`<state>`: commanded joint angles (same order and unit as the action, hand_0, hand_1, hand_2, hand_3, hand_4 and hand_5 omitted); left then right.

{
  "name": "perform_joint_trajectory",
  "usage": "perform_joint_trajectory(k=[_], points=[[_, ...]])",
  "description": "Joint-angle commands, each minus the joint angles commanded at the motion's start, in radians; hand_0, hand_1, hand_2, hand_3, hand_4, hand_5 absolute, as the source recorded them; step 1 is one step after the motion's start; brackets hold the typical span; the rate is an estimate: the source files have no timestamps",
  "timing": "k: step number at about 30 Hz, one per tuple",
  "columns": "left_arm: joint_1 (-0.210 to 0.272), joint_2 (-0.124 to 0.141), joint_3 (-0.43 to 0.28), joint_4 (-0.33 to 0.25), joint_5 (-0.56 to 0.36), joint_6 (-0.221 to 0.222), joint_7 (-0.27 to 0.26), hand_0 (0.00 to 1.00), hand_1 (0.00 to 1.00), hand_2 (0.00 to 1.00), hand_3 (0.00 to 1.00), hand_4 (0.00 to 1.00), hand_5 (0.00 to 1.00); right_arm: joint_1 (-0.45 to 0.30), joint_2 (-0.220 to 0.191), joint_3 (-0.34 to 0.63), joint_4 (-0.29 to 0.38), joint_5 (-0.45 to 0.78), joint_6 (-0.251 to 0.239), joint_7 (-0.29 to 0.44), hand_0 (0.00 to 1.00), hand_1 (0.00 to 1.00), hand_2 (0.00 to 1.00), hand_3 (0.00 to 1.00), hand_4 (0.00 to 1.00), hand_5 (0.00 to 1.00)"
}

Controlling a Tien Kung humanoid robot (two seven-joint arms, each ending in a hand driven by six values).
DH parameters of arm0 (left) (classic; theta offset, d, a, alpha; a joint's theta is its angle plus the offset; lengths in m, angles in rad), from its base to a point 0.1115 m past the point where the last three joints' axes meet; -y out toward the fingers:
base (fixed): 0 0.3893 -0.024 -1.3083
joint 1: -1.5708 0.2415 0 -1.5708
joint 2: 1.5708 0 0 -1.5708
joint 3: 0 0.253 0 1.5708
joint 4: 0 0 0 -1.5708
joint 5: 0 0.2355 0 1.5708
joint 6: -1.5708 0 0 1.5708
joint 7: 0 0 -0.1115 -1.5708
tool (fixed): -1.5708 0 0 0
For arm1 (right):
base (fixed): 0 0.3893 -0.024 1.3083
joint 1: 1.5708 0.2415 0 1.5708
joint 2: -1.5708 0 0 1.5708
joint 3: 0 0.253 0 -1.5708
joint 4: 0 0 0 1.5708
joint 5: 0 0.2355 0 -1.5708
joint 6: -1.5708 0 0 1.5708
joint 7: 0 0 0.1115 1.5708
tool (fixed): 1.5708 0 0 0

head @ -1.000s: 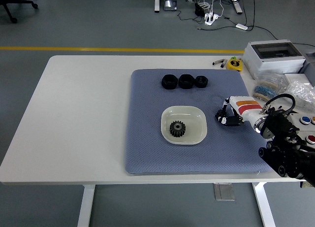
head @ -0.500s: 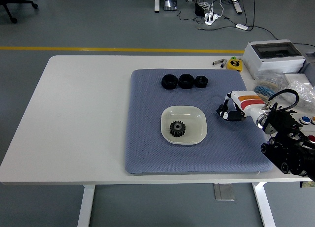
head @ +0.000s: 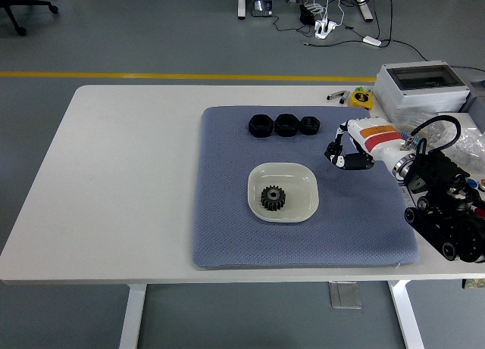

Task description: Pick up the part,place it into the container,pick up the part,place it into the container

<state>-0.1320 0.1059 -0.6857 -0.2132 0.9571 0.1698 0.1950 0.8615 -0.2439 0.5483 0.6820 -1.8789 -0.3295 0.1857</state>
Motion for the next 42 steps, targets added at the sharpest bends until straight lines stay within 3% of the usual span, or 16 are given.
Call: perform_joint_trajectory(k=[8, 15, 39, 40, 42], points=[[0.002, 0.002, -0.002, 0.001, 0.0, 0.0, 0.0, 0.709, 0.721, 0.752, 0.665, 0.69, 0.678, 0.034, -0.03, -0.066, 0.18, -0.081, 0.118, 0.024, 0.002, 0.002, 0.057, 0.214, 0.646, 0.436], [0.002, 0.002, -0.003, 0.0, 0.002, -0.001, 0.0, 0.709, 0.721, 0.751, 0.666, 0.69, 0.678, 0.057, -0.015, -0.14, 0.265, -0.089, 0.161, 0.032, 0.002, 0.002, 0.058, 0.215, 0.648, 0.438], [0.001, 0.005, -0.012, -0.005, 0.031, -0.008, 0.01, 0.71, 0.721, 0.754, 0.666, 0.693, 0.677, 0.061, 0.076, -0.19, 0.149, -0.015, 0.15, 0.045, 0.002, 0.002, 0.071, 0.238, 0.697, 0.427], [0.001, 0.005, -0.013, -0.005, 0.032, -0.009, 0.01, 0.71, 0.72, 0.754, 0.666, 0.694, 0.677, 0.06, 0.079, -0.191, 0.141, -0.006, 0.154, 0.048, 0.002, 0.002, 0.085, 0.315, 0.759, 0.362], [0.001, 0.005, -0.013, -0.005, 0.033, -0.01, 0.011, 0.71, 0.72, 0.754, 0.666, 0.694, 0.677, 0.059, 0.081, -0.193, 0.129, -0.001, 0.156, 0.051, 0.002, 0.002, 0.085, 0.315, 0.759, 0.362]])
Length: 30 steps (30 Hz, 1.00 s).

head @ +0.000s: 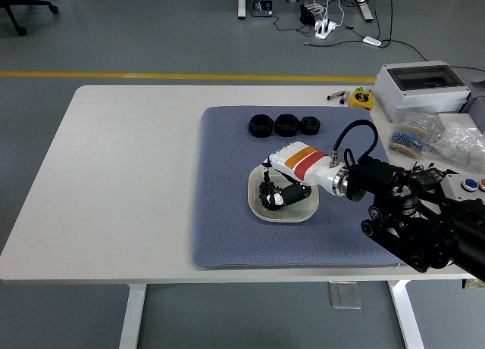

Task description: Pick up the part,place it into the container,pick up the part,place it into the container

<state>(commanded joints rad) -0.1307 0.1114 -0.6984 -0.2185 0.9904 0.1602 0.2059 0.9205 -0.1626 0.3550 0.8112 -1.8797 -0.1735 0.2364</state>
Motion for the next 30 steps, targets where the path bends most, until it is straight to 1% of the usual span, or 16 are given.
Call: perform_joint_trajectory(k=[3, 4, 9, 10, 14, 15, 16, 24, 30], points=[[0.0, 0.0, -0.001, 0.0, 0.002, 0.0, 0.0, 0.71, 0.72, 0.754, 0.666, 0.694, 0.677, -0.001, 0.001, -0.001, -0.013, 0.002, -0.003, 0.001, 0.002, 0.002, 0.085, 0.315, 0.759, 0.362], [-0.001, 0.0, -0.001, 0.0, 0.001, 0.0, 0.0, 0.71, 0.72, 0.756, 0.666, 0.695, 0.676, -0.001, 0.002, -0.001, -0.018, 0.005, -0.004, 0.003, 0.002, 0.002, 0.113, 0.395, 0.821, 0.291], [-0.003, 0.0, 0.004, 0.0, -0.004, 0.0, 0.0, 0.71, 0.72, 0.756, 0.666, 0.695, 0.676, -0.001, 0.005, -0.004, -0.049, 0.012, -0.011, 0.017, 0.002, 0.002, 0.113, 0.395, 0.821, 0.291], [-0.004, 0.0, 0.005, 0.0, -0.006, 0.0, -0.001, 0.71, 0.72, 0.755, 0.666, 0.695, 0.674, -0.001, 0.005, -0.005, -0.056, 0.014, -0.009, 0.022, 0.002, 0.029, 0.169, 0.464, 0.802, 0.288], [-0.004, 0.0, 0.004, 0.0, -0.008, 0.002, -0.002, 0.71, 0.72, 0.755, 0.666, 0.695, 0.674, -0.002, 0.004, -0.005, -0.069, 0.014, -0.006, 0.034, 0.002, 0.029, 0.169, 0.464, 0.802, 0.288], [-0.004, -0.001, 0.004, 0.0, -0.008, 0.002, -0.002, 0.71, 0.72, 0.755, 0.666, 0.695, 0.674, -0.002, 0.004, -0.005, -0.07, 0.014, -0.006, 0.036, 0.002, 0.029, 0.169, 0.464, 0.802, 0.288], [-0.005, -0.001, 0.004, 0.0, -0.008, 0.002, -0.002, 0.71, 0.721, 0.755, 0.666, 0.695, 0.674, -0.002, 0.004, -0.005, -0.07, 0.015, -0.006, 0.037, 0.002, 0.033, 0.188, 0.474, 0.801, 0.31], [-0.005, -0.002, 0.002, 0.0, -0.006, 0.003, -0.001, 0.71, 0.721, 0.755, 0.667, 0.695, 0.673, 0.002, 0.007, -0.001, -0.071, 0.017, -0.017, 0.036, 0.002, 0.035, 0.199, 0.481, 0.806, 0.315], [-0.004, -0.001, 0.003, 0.0, -0.007, 0.002, -0.001, 0.71, 0.721, 0.755, 0.668, 0.696, 0.673, 0.008, 0.011, 0.005, -0.066, 0.017, -0.015, 0.037, 0.002, 0.033, 0.203, 0.481, 0.801, 0.312]])
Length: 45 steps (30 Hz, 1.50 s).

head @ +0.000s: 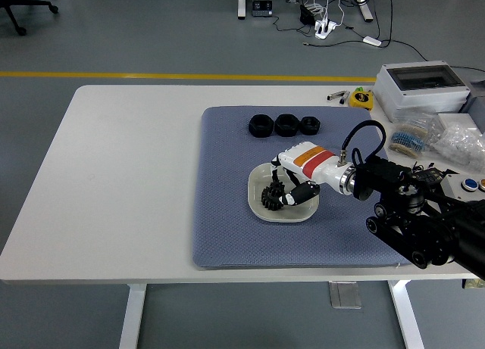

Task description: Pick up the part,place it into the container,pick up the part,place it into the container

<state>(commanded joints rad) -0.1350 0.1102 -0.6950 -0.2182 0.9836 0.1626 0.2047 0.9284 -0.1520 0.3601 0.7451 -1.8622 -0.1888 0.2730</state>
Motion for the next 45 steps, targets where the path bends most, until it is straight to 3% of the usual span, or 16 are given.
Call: perform_joint_trajectory(k=[27, 28, 29, 34, 35, 40, 41, 45], points=[[0.001, 0.004, -0.003, 0.001, 0.003, 0.0, 0.0, 0.71, 0.72, 0.755, 0.667, 0.697, 0.673, 0.008, -0.013, 0.038, 0.013, -0.029, 0.058, 0.008, 0.002, 0.04, 0.227, 0.521, 0.839, 0.314], [0.002, 0.004, -0.003, 0.001, 0.001, 0.0, -0.001, 0.71, 0.72, 0.755, 0.667, 0.697, 0.673, 0.009, -0.022, 0.047, 0.023, -0.042, 0.077, 0.007, 0.002, 0.04, 0.227, 0.521, 0.839, 0.314], [0.003, 0.004, -0.003, 0.001, 0.0, 0.001, -0.002, 0.71, 0.719, 0.756, 0.667, 0.698, 0.675, 0.01, -0.03, 0.053, 0.031, -0.052, 0.095, 0.006, 0.002, 0.049, 0.24, 0.567, 0.942, 0.361], [0.007, 0.006, -0.006, 0.002, 0.003, 0.001, -0.002, 0.71, 0.719, 0.756, 0.667, 0.698, 0.675, 0.014, -0.067, 0.086, 0.07, -0.09, 0.169, 0.01, 0.002, 0.049, 0.24, 0.567, 0.942, 0.361], [0.008, 0.006, -0.007, 0.003, 0.005, 0.001, -0.002, 0.709, 0.72, 0.756, 0.667, 0.697, 0.675, 0.013, -0.075, 0.096, 0.081, -0.097, 0.181, 0.011, 0.002, 0.053, 0.252, 0.639, 0.998, 0.429], [0.014, 0.007, -0.012, 0.003, 0.013, 0.0, -0.001, 0.709, 0.72, 0.756, 0.667, 0.697, 0.675, 0.008, -0.116, 0.161, 0.157, -0.105, 0.217, 0.007, 0.002, 0.053, 0.252, 0.639, 0.998, 0.429], [0.014, 0.007, -0.013, 0.003, 0.014, 0.0, -0.001, 0.709, 0.719, 0.755, 0.665, 0.694, 0.673, 0.007, -0.123, 0.176, 0.172, -0.101, 0.221, 0.004, 0.015, 0.071, 0.269, 0.679, 0.998, 0.493], [0.018, 0.007, -0.013, 0.004, 0.013, 0.003, -0.001, 0.709, 0.719, 0.755, 0.665, 0.694, 0.673, 0.004, -0.154, 0.249, 0.246, -0.047, 0.229, -0.015, 0.015, 0.071, 0.269, 0.679, 0.998, 0.493]])
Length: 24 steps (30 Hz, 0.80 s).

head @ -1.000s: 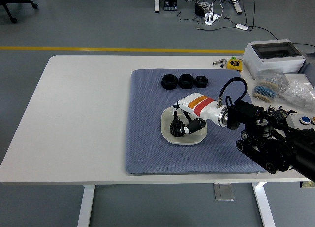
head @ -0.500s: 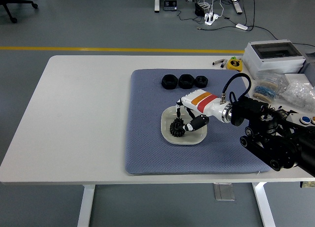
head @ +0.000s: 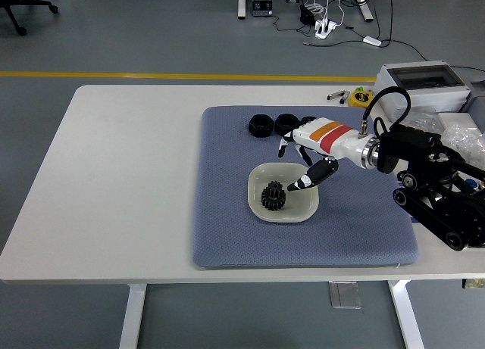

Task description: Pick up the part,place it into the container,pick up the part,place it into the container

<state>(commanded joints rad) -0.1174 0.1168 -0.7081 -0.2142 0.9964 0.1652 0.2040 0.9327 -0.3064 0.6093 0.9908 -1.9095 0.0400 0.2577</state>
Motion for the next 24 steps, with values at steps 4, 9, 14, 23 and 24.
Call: perform_joint_trajectory(k=[4, 9, 14, 23, 24], points=[[0.002, 0.001, 0.007, 0.0, -0.013, 0.003, -0.003, 0.709, 0.719, 0.755, 0.665, 0.695, 0.674, -0.014, -0.031, 0.06, 0.081, 0.151, -0.049, -0.049, 0.208, 0.334, 0.456, 0.636, 0.998, 0.466], [0.002, -0.001, 0.016, 0.001, -0.023, 0.005, -0.007, 0.709, 0.719, 0.755, 0.663, 0.693, 0.674, -0.038, -0.053, 0.105, 0.164, 0.365, -0.103, -0.081, 0.502, 0.636, 0.721, 0.651, 0.998, 0.557], [-0.004, -0.003, 0.023, 0.001, -0.03, 0.008, -0.008, 0.708, 0.718, 0.754, 0.664, 0.692, 0.675, -0.073, -0.08, 0.164, 0.25, 0.573, -0.126, -0.105, 0.735, 0.773, 0.821, 0.831, 0.998, 0.639], [-0.029, -0.005, 0.052, -0.001, -0.056, 0.011, -0.015, 0.707, 0.718, 0.752, 0.661, 0.692, 0.674, -0.227, -0.121, 0.344, 0.398, 0.945, -0.177, -0.133, 0.844, 0.854, 0.877, 0.902, 0.998, 0.713], [-0.031, -0.005, 0.056, -0.001, -0.06, 0.011, -0.016, 0.707, 0.718, 0.752, 0.661, 0.692, 0.674, -0.244, -0.126, 0.363, 0.412, 0.991, -0.182, -0.127, 0.844, 0.854, 0.877, 0.902, 0.998, 0.713]])
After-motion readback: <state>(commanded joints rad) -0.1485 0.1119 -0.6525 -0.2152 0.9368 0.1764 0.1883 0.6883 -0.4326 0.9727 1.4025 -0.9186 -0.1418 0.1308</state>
